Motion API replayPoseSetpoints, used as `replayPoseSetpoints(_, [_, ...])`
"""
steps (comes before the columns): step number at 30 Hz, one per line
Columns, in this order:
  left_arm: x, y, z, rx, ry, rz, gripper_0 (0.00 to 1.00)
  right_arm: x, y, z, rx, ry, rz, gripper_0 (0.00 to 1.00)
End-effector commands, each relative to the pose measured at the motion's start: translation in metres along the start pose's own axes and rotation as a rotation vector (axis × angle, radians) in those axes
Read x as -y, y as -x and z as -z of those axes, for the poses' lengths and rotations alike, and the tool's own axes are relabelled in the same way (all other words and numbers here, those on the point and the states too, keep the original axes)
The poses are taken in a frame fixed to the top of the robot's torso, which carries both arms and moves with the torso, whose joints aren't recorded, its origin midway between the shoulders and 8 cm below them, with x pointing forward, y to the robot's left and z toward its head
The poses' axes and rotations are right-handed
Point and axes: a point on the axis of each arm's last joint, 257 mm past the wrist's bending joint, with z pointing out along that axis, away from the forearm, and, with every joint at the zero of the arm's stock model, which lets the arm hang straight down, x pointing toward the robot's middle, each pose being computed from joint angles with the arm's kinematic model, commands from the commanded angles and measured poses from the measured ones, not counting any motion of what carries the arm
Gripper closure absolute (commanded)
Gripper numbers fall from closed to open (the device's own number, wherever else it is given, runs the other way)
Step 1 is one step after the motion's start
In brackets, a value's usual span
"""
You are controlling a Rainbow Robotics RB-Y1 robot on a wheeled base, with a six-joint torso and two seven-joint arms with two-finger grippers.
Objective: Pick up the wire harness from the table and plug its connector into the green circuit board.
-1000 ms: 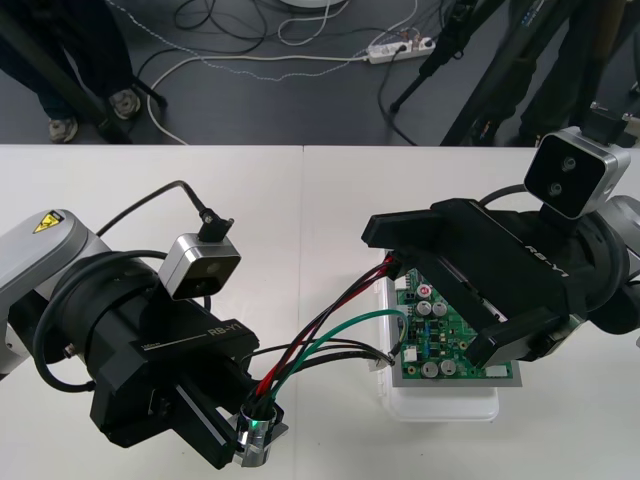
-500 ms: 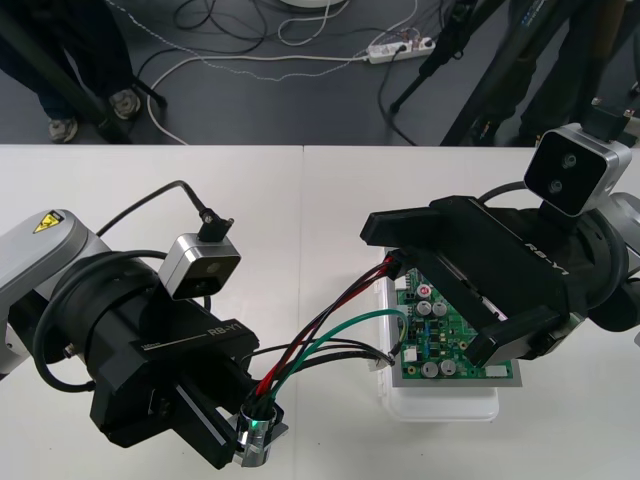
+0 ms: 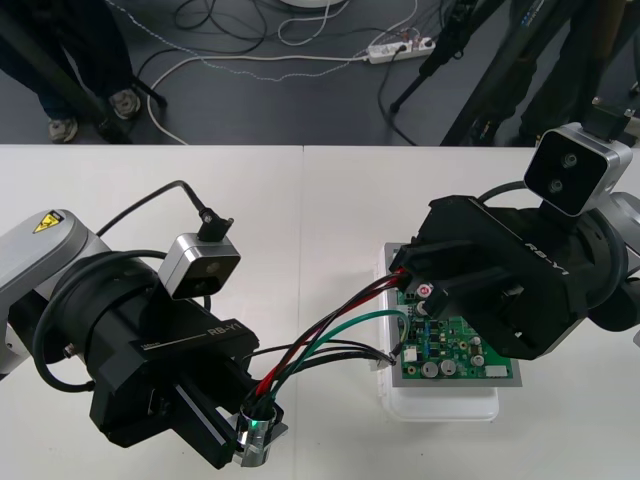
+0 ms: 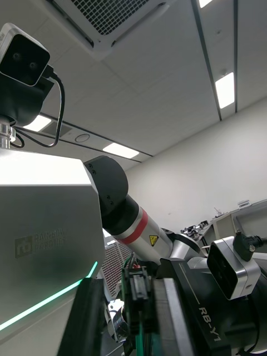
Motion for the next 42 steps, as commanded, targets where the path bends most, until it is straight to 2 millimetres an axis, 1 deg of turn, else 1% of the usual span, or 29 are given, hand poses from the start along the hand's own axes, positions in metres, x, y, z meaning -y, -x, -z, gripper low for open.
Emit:
replayPoseSetpoints(1, [0.0125, 0.0083, -0.0031, -0.031, -0.045, -0.06, 1.0, -0.0115, 0.008, -0.0146, 0.004, 0.071, -0.008, 1.0])
replayPoseSetpoints(14, [0.0137, 0.0096, -0.0029, -0.027, -0.049, -0.061, 0.99, -0.0122, 0.0112, -0.0133, 0.017, 0.072, -0.007, 1.0])
replayPoseSetpoints(15, [0.014, 0.0099, -0.0029, -0.026, -0.05, -0.059, 0.9, -0.0122, 0.0112, -0.0133, 0.017, 0.072, -0.007, 1.0])
replayPoseSetpoints(16, [0.014, 0.0096, -0.0031, -0.026, -0.051, -0.059, 0.39, -0.0119, 0.0109, -0.0135, 0.018, 0.071, -0.007, 1.0])
replayPoseSetpoints(17, [0.014, 0.0099, -0.0029, -0.026, -0.05, -0.061, 0.0, -0.0123, 0.0117, -0.0136, 0.02, 0.073, -0.004, 1.0])
replayPoseSetpoints(34, [0.0149, 0.0104, -0.003, -0.02, -0.055, -0.059, 0.0, -0.0128, 0.0108, -0.0124, 0.019, 0.071, -0.006, 1.0])
replayPoseSetpoints(42, [0.0139, 0.0128, 0.0001, -0.021, -0.037, -0.074, 0.0, -0.0131, 0.0129, -0.0107, 0.026, 0.067, -0.008, 1.0])
